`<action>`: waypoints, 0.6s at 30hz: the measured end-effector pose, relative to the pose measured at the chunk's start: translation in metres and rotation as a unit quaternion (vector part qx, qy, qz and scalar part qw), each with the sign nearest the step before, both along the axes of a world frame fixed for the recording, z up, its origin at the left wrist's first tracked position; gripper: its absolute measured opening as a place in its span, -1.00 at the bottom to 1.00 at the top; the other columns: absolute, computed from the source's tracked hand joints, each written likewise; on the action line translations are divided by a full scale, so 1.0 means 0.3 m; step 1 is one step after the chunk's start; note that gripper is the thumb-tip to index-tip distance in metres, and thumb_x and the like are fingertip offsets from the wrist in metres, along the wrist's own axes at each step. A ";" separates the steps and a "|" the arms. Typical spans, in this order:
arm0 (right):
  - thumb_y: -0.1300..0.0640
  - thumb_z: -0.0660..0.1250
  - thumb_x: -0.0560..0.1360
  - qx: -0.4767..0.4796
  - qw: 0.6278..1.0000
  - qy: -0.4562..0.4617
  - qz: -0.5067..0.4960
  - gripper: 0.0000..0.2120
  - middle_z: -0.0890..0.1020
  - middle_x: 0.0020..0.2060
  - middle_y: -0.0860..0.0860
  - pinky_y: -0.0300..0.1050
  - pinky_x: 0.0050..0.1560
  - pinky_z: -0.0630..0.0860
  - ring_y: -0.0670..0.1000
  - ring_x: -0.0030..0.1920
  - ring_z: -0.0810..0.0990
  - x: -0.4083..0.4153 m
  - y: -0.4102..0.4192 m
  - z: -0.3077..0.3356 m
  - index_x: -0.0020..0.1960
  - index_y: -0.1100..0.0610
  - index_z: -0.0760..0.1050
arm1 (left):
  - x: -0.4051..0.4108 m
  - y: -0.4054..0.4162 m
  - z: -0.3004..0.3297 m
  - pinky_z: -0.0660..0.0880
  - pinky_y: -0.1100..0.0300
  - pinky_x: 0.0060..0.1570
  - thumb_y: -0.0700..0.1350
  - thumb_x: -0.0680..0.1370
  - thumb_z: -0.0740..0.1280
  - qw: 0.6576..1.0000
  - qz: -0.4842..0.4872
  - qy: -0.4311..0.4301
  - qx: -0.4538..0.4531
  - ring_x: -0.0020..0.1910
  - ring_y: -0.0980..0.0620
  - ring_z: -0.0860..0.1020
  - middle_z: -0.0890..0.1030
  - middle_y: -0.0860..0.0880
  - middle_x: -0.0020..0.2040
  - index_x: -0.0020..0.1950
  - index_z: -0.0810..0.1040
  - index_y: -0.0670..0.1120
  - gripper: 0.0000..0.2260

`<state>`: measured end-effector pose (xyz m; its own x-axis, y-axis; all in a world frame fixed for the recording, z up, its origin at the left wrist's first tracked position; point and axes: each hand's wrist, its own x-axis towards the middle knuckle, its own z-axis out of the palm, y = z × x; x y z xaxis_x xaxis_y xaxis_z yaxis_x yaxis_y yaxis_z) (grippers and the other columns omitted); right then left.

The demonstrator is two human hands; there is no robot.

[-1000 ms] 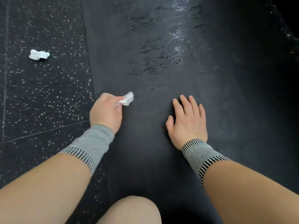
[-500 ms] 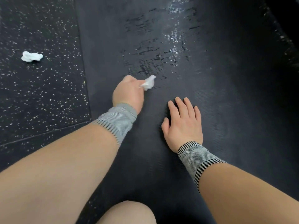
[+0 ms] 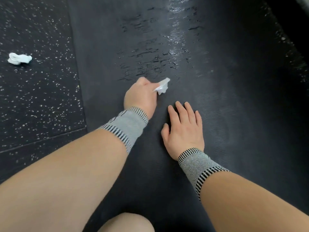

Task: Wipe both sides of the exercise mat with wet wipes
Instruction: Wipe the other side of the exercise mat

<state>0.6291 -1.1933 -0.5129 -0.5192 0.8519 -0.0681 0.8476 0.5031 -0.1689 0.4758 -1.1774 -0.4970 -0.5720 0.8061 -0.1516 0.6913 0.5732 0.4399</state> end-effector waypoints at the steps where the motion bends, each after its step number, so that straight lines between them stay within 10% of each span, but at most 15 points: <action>1: -0.09 0.02 0.46 0.002 1.000 0.004 -0.003 -0.44 0.38 0.40 0.06 0.14 0.44 0.11 0.13 0.44 0.25 -0.002 0.000 -0.001 0.39 0.08 0.37 | -0.026 -0.050 -0.001 0.39 0.22 -0.14 -0.06 0.62 0.20 1.000 0.004 0.012 0.007 -0.02 0.00 0.53 0.49 0.11 0.00 0.21 0.61 0.06 -0.75; 18: -0.08 0.06 0.44 0.016 0.999 0.029 -0.009 -0.46 0.44 0.35 0.06 0.13 0.42 0.16 0.13 0.41 0.32 -0.003 -0.002 -0.014 0.34 0.09 0.43 | -0.056 -0.153 0.001 0.45 0.06 -0.03 -0.17 0.58 0.32 0.995 -0.054 0.079 0.025 -0.03 -0.11 0.54 0.58 -0.05 0.03 0.18 0.67 0.02 -0.77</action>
<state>0.6282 -1.1938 -0.5172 -0.5057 0.8626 -0.0119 0.8461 0.4933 -0.2021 0.4589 -1.2233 -0.4968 -0.4954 0.8683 -0.0251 0.8104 0.4724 0.3466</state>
